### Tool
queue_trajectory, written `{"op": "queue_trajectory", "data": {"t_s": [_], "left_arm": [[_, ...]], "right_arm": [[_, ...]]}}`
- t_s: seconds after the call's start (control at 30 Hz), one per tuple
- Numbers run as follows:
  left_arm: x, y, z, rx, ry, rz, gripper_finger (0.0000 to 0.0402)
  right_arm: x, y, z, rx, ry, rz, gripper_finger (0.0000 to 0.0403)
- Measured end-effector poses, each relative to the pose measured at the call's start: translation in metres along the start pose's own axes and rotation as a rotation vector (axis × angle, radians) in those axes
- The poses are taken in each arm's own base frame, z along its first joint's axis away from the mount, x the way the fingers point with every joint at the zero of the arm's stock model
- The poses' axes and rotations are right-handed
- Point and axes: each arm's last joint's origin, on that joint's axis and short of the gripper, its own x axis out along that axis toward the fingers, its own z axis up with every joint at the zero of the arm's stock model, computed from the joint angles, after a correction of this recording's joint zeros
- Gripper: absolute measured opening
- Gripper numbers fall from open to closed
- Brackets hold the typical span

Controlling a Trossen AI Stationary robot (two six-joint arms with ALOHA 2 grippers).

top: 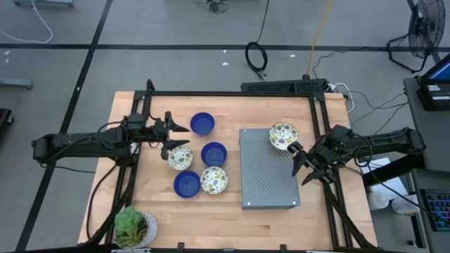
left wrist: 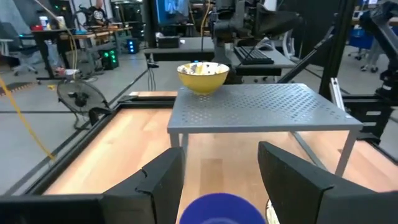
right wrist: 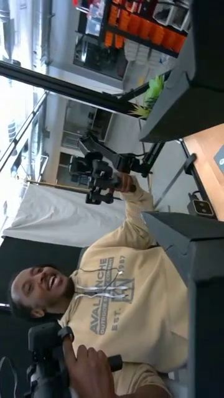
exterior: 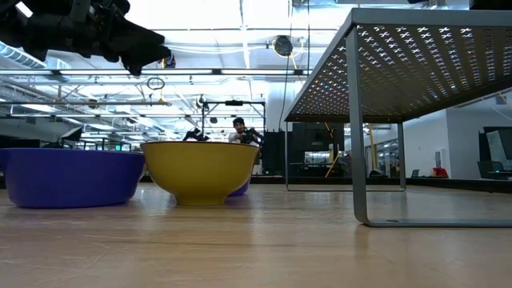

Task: Pick & Place Mini bowls
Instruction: Stack the left yellow bowl on the yellow bowl on the shelf

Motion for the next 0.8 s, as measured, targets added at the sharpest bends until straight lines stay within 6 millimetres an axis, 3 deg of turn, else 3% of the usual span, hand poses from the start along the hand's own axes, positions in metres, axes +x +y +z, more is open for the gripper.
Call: {"op": "queue_trajectory", "data": {"t_s": [0.53,0.7,0.8], "left_arm": [[0.019,-0.026,0.003,0.0,-0.081,-0.22,0.0209],[0.02,-0.034,0.002,-0.11,-0.053,-0.184,0.0209],[0.023,-0.039,0.003,-0.208,0.092,-0.098,0.0209]], "right_arm": [[0.0,0.0,-0.001,0.014,0.005,0.002,0.018],[0.0,0.0,-0.001,-0.013,0.005,-0.003,0.018],[0.0,0.0,0.0,-0.013,0.001,-0.003,0.018]]}}
